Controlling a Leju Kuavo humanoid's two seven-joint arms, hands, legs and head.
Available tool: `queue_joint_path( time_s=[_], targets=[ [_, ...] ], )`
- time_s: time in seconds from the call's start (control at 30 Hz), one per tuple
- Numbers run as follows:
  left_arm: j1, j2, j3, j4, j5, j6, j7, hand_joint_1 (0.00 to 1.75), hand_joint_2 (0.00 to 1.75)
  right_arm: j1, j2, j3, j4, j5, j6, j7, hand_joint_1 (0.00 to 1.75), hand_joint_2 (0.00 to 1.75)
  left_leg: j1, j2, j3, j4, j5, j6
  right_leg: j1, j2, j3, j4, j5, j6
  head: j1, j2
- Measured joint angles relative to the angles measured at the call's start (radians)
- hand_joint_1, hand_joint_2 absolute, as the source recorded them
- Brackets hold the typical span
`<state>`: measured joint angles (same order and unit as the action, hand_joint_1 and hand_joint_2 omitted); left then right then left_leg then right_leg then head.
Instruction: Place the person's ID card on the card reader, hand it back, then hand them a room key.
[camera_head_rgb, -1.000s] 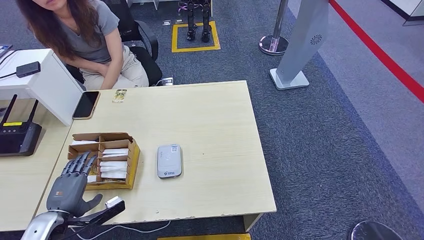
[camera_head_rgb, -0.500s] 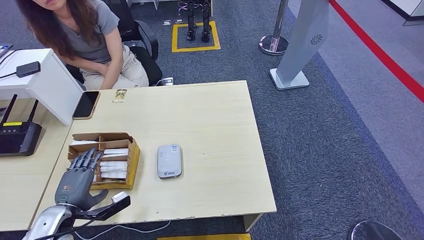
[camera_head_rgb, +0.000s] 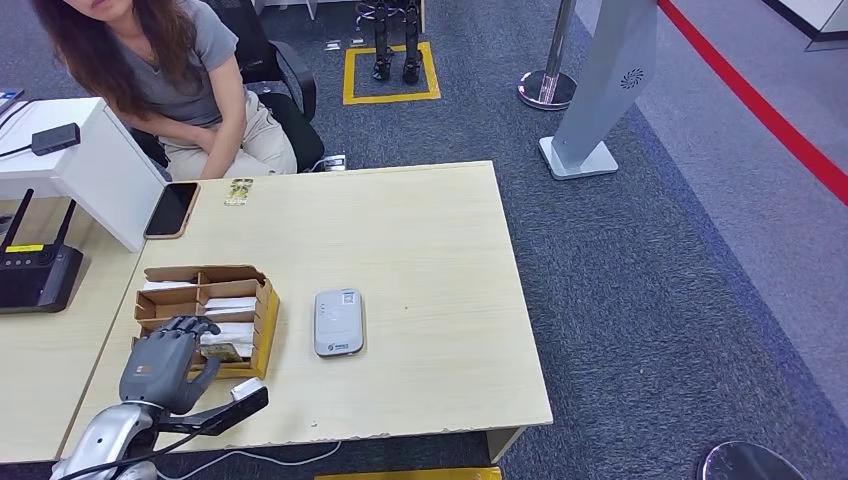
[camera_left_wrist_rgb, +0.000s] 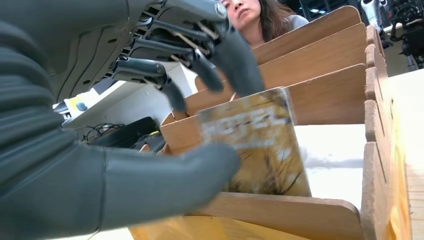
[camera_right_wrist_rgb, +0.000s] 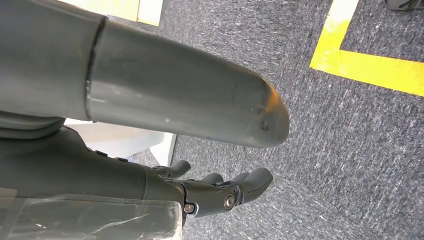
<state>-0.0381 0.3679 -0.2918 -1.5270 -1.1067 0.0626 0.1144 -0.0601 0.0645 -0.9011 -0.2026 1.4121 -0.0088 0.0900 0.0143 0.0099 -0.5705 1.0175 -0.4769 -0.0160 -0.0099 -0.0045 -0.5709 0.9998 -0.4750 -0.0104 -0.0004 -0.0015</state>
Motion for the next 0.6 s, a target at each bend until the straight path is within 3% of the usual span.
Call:
queue_joint_path(
  time_s=[0.6],
  targets=[
    [-0.021, -0.009, -0.018, 0.015, 0.003, -0.001, 0.001, 1.75, 1.75, -0.002, 0.0, 0.0, 0.0, 0.015, -0.002, 0.0, 0.0, 0.0, 0.0, 0.0, 0.0, 0.0, 0.0, 0.0, 0.0, 0.0, 0.0, 0.0, 0.0, 0.0, 0.0, 0.0]
  ],
)
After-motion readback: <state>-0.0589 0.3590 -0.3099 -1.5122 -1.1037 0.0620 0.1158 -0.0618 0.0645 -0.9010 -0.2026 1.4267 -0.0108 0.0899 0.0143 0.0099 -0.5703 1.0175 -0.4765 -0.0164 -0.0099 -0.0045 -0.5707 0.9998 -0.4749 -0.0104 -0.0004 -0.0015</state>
